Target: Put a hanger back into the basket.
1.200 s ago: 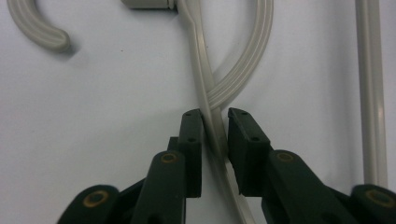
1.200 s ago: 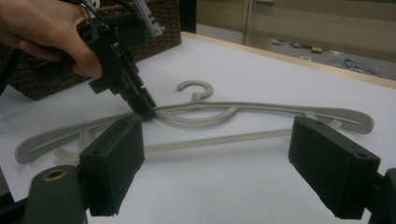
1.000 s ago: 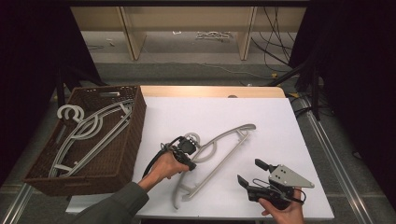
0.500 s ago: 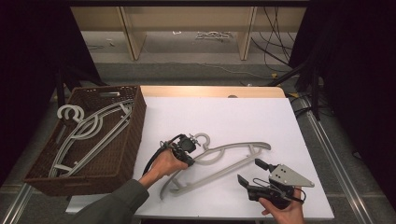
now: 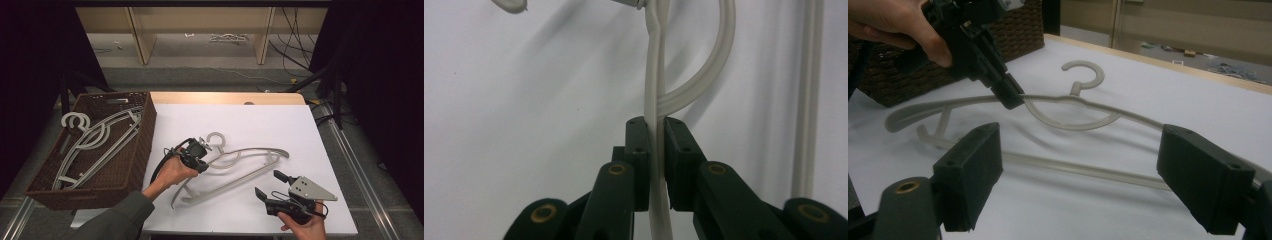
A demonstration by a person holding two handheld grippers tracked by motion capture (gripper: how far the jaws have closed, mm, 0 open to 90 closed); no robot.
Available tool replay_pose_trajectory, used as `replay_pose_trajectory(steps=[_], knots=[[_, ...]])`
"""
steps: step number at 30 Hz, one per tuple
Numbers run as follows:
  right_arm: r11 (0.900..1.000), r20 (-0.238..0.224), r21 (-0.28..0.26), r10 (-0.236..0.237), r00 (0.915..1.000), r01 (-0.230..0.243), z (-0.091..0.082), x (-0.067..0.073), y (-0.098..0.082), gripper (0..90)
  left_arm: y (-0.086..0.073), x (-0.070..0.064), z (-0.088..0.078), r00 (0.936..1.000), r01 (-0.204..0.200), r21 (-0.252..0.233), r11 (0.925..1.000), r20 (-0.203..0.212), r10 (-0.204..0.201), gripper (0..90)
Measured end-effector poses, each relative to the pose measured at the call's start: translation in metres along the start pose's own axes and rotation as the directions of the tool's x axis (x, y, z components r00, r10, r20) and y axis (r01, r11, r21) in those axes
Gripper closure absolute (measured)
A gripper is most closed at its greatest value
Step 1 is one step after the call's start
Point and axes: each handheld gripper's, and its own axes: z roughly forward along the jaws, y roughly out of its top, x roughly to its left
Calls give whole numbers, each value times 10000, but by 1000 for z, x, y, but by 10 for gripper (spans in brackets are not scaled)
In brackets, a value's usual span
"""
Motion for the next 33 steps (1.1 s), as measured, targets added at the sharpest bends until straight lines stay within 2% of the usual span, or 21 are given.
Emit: replay_pose_trajectory(steps=[2, 3, 7, 8, 9, 11, 12, 14, 16, 21, 29, 33], knots=[[10000, -6, 10, 8, 10000, -8, 0, 0, 0, 194, 0, 1, -5, 9999, -124, -229, 9997, 7, 124, 821], [9991, -124, -416, 103, 9999, -108, 3, 0, -1, 194, 1, 1, -8, 9999, -96, -330, 9994, 71, 98, 822], [9997, -2, -231, 31, 10000, -31, 2, 0, -1, 194, 0, 6, -20, 9999, -29, -678, 9977, 101, 36, 824], [9998, -1, -216, 32, 10000, -32, 2, 0, 0, 194, 0, 5, -22, 9997, 247, -906, 9956, 108, -239, 825], [10000, 3, -11, -6, 10000, 6, 0, 0, 0, 194, 0, 6, -24, 9998, 196, -1032, 9945, 66, -190, 825], [9999, 20, -111, 6, 10000, -6, 1, 0, 0, 194, 0, 7, -30, 9997, 253, -1249, 9918, 100, -242, 825], [9993, -118, -351, 101, 9999, -105, 3, 0, -1, 194, -1, 8, -32, 9995, 298, -1463, 9888, 83, -289, 825], [10000, 4, -13, 6, 10000, -6, 0, 0, 0, 194, 0, 9, -38, 9991, 428, -1701, 9845, 77, -421, 825], [10000, 7, -1, -8, 10000, 8, 0, 0, 0, 194, 0, 11, -44, 9987, 504, -1934, 9798, 92, -495, 825], [9999, 29, -105, -10, 10000, 10, 1, 0, 0, 194, 2, 15, -62, 9968, 799, -2638, 9613, 155, -785, 825], [9999, 23, -102, -10, 10000, 10, 1, 0, 0, 194, 7, 24, -96, 9955, 851, -3229, 9426, -118, -939, 825], [10000, 23, -99, -2, 10000, 2, 1, 0, 0, 194, 7, 31, -115, 9932, 874, -3411, 9360, -425, -1083, 825]])
